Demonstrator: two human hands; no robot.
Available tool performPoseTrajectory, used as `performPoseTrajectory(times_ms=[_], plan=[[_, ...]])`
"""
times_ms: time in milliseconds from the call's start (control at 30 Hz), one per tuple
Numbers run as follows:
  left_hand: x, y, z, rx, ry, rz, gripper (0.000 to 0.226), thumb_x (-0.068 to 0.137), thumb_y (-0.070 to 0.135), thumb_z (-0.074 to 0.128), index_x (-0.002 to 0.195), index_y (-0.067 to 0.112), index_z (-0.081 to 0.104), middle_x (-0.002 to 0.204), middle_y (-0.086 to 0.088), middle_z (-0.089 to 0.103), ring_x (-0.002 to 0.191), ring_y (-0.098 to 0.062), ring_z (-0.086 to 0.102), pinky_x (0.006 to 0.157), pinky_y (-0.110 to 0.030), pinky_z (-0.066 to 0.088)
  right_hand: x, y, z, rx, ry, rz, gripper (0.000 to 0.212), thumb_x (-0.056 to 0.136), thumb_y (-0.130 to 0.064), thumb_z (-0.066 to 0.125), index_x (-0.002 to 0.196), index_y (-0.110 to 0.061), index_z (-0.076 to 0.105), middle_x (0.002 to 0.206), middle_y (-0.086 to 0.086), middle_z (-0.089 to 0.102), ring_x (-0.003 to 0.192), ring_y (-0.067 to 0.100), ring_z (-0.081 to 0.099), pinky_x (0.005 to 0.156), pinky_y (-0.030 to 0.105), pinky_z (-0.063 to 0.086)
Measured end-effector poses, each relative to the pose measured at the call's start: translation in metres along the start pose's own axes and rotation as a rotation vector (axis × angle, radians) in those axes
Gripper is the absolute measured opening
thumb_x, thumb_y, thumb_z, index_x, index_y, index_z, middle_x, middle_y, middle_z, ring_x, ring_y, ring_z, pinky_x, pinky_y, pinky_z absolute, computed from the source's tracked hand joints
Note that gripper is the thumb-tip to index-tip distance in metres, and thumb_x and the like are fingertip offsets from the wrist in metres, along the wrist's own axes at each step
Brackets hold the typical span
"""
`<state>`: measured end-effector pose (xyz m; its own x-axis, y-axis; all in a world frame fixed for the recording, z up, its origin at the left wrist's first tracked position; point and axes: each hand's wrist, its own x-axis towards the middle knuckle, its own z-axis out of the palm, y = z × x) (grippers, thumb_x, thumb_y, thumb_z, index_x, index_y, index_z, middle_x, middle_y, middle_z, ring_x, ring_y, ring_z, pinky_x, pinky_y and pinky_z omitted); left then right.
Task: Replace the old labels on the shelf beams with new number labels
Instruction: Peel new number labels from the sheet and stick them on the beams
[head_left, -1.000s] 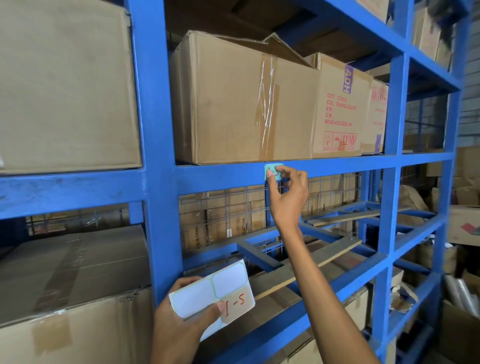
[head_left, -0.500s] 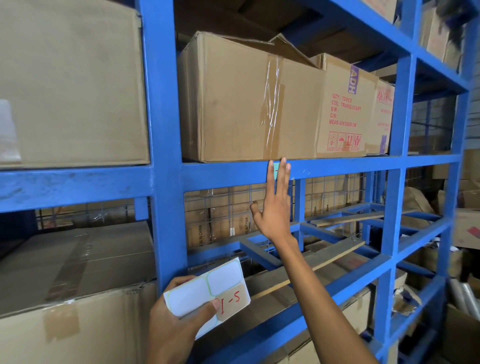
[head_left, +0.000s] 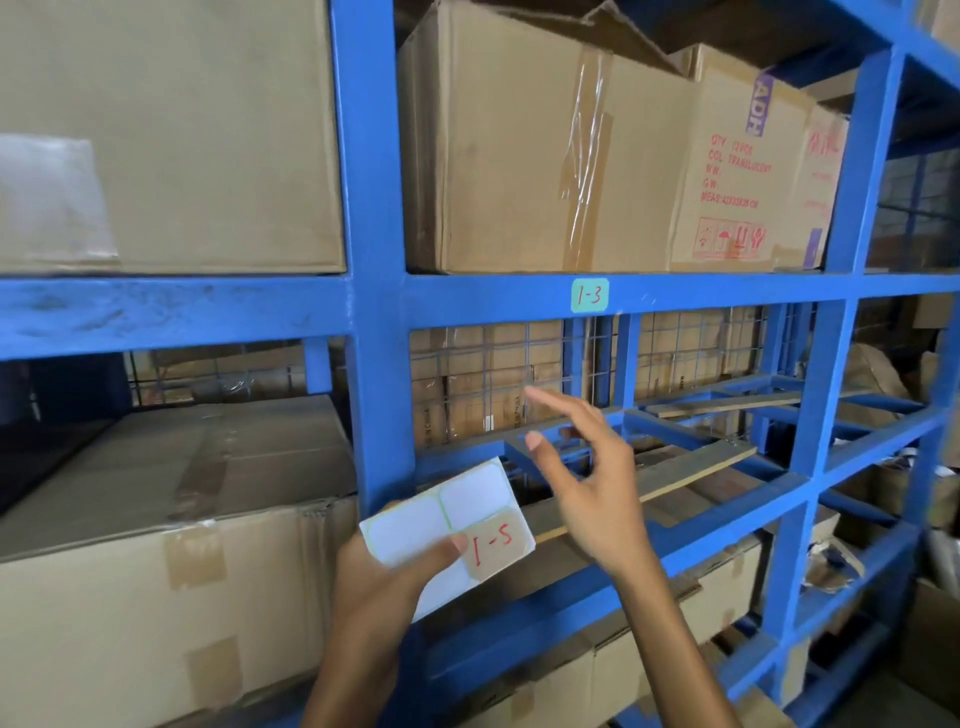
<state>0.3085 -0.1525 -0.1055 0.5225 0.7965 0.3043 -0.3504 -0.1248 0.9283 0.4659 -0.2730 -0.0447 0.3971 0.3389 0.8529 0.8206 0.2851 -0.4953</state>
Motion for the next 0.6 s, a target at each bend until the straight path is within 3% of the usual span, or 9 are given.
performPoseTrajectory(times_ms=[100,200,400,600], plan=[[-0.006,0.009,-0.004,-0.043,-0.005,-0.028,0.035,0.075,-0.006,0.081,0.105,0.012,0.075,0.098,-0.003,0.082,0.093,-0.023,0.079,0.077,-0.036,0.061,-0.038,-0.007,0.004,0.010,-0.046,-0.019,0.033,0.094,-0.011,0.070,0.124,-0.024,0.072,0.130,-0.011,0.067,0.131,0.011,0.058,0.111,0.033,0.046],[-0.009,0.017,-0.009,-0.050,-0.005,-0.036,0.032,0.075,-0.005,0.082,0.101,0.013,0.076,0.096,-0.002,0.082,0.089,-0.021,0.079,0.073,-0.032,0.062,-0.061,-0.005,0.007,-0.035,-0.034,-0.017,0.030,0.091,-0.012,0.075,0.120,-0.022,0.074,0.124,-0.009,0.070,0.124,0.015,0.063,0.104,0.038,0.052],[-0.020,0.017,-0.013,-0.074,-0.015,-0.069,0.037,0.075,0.001,0.081,0.110,0.010,0.075,0.105,-0.007,0.081,0.097,-0.025,0.077,0.079,-0.035,0.062,-0.085,-0.004,0.010,-0.070,0.013,-0.010,0.031,0.089,-0.016,0.080,0.120,-0.019,0.076,0.117,-0.010,0.073,0.114,0.012,0.068,0.096,0.047,0.055],[-0.030,0.012,-0.014,-0.085,-0.042,-0.121,0.044,0.074,0.007,0.083,0.116,0.013,0.073,0.110,-0.007,0.080,0.100,-0.027,0.077,0.085,-0.040,0.061,-0.102,0.002,0.012,-0.232,0.075,-0.113,0.027,0.090,-0.022,0.078,0.116,-0.015,0.078,0.117,-0.009,0.074,0.108,0.010,0.070,0.094,0.040,0.050]])
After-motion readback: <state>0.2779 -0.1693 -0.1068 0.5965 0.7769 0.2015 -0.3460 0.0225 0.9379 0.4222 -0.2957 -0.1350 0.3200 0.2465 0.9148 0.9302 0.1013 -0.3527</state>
